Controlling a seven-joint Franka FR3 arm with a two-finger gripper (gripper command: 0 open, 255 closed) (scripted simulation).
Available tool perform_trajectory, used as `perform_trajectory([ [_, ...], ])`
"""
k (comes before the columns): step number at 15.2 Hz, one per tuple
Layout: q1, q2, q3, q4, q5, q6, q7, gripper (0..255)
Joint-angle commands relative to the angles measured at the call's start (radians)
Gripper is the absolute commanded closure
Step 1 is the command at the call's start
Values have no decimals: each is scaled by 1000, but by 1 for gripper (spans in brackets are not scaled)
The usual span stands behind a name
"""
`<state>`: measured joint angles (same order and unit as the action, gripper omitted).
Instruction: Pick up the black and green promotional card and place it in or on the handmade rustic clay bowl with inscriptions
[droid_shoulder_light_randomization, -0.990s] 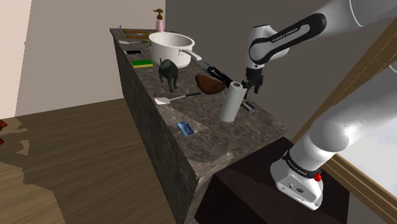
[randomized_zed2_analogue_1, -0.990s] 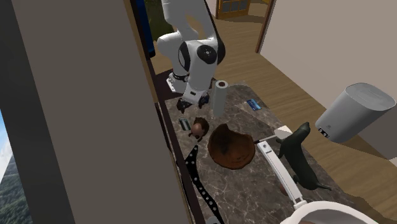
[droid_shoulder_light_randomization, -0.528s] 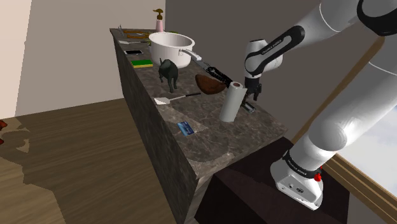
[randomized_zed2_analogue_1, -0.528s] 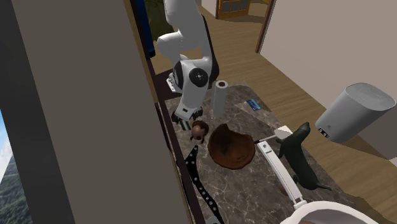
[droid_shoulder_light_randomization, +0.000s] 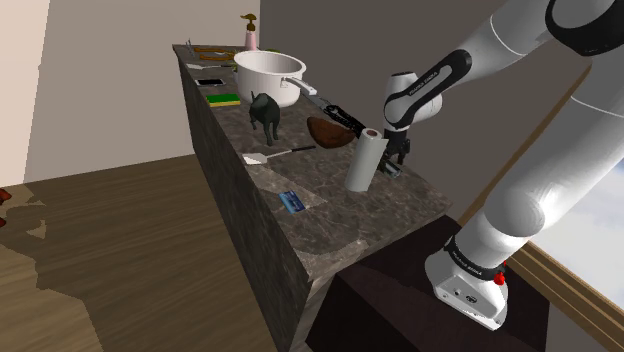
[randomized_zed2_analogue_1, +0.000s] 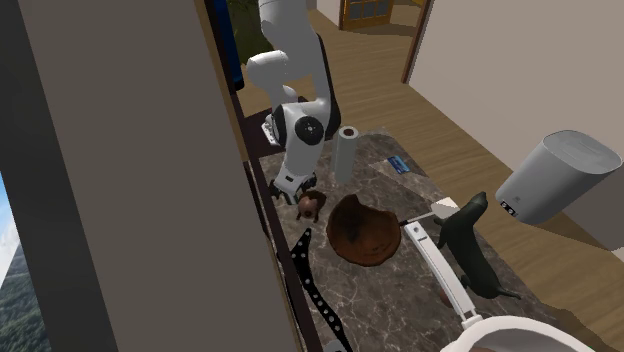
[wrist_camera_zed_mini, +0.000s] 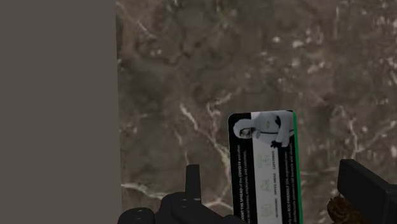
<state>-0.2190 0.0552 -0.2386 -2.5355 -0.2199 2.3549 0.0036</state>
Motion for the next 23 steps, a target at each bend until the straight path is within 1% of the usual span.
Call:
perform_trajectory([
  [1, 0, 0, 0, -1, 0, 2, 0, 0],
  [5, 0, 0, 0, -1, 0, 2, 0, 0],
  [6, 0, 0, 0, -1, 0, 2, 0, 255],
  [15, 0, 0, 0, -1, 0, 2, 0, 255],
  [23, 2, -102, 2, 17, -7, -118, -5, 255],
])
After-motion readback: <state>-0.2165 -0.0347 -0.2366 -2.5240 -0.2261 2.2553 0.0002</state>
